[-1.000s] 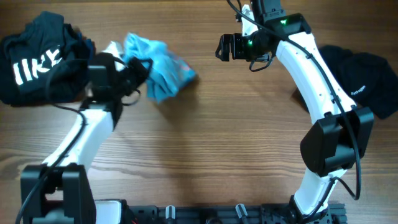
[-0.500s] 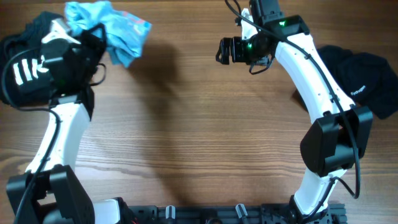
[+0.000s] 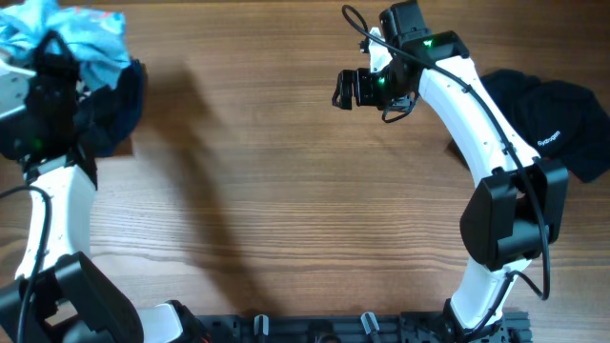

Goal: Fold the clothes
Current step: 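Lower the blue shirt onto the black Nike shirt pile with the left gripper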

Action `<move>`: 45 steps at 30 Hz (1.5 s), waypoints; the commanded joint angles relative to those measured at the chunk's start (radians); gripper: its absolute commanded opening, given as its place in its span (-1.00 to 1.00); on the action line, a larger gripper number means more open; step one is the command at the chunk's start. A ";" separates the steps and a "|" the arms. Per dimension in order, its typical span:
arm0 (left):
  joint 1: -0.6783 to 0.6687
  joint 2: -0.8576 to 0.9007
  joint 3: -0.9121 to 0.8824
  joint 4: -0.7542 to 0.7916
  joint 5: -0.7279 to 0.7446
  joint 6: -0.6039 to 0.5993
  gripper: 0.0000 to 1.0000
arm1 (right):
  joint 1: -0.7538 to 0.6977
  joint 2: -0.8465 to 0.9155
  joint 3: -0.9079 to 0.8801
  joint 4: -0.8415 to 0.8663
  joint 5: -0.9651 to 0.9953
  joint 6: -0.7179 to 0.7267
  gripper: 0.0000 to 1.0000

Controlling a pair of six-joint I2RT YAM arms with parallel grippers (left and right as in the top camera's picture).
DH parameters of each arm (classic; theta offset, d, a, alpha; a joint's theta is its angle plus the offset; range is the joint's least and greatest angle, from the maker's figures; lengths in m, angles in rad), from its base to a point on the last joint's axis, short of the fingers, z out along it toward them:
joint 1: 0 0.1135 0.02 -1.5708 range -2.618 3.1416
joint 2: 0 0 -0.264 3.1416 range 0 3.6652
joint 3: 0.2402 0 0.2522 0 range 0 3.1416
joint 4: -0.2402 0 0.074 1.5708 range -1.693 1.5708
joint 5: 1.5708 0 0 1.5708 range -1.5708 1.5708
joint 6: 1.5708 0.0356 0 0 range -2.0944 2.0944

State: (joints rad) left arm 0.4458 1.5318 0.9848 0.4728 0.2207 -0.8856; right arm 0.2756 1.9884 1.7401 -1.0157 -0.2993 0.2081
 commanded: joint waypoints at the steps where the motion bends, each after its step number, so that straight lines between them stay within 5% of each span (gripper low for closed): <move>1: 0.034 0.032 0.028 0.037 -0.009 0.011 -0.92 | 0.002 0.009 -0.008 -0.029 -0.012 0.000 0.99; 17: 0.084 0.339 0.149 0.310 0.074 0.013 -0.92 | 0.002 0.011 -0.014 -0.047 -0.013 0.002 1.00; 24: 0.109 0.385 0.207 0.315 0.130 0.014 -0.92 | 0.002 0.011 -0.014 -0.039 -0.013 0.005 0.99; 35: 0.139 0.385 0.207 -0.136 0.130 -0.096 -0.92 | 0.002 0.011 -0.014 -0.035 -0.013 0.002 1.00; 45: 0.259 0.385 0.207 -0.205 0.306 -0.095 -0.92 | 0.002 0.011 -0.014 -0.009 -0.013 0.002 0.99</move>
State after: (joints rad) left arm 0.6559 1.9175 1.1778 0.2676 0.3946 -0.9722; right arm 0.2756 1.9884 1.7355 -1.0313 -0.2993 0.2085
